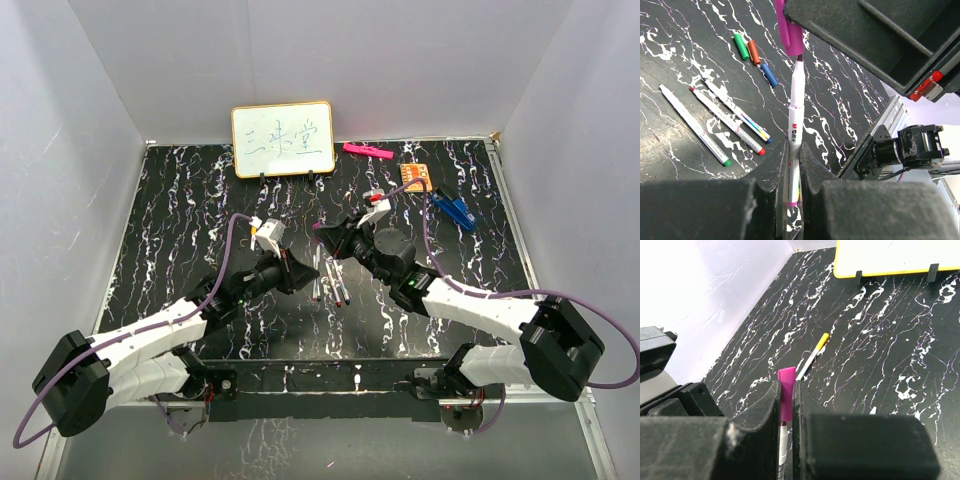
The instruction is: Insert the pens into the pen caps
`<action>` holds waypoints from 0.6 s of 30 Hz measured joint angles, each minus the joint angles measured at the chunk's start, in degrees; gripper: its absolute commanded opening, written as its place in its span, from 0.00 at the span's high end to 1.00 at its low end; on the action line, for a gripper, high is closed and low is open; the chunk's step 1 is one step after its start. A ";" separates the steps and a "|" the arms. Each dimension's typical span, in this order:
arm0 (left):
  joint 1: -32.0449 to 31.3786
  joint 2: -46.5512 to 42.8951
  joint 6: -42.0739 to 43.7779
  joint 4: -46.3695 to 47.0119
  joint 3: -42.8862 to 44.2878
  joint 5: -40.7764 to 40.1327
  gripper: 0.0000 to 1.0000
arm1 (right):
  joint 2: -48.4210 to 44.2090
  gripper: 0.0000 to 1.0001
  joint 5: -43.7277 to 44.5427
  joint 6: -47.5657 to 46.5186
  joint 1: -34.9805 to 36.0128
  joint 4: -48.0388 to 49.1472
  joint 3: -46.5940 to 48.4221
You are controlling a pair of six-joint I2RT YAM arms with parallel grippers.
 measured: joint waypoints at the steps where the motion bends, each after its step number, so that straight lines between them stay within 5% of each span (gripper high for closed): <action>1: 0.00 0.00 -0.02 0.00 0.00 0.00 1.00 | 0.09 1.00 -0.02 0.00 0.00 0.00 0.00; 18: -0.09 -1.49 -0.28 0.22 -0.52 -2.40 1.00 | 0.28 1.00 -0.13 0.04 0.63 1.20 -0.07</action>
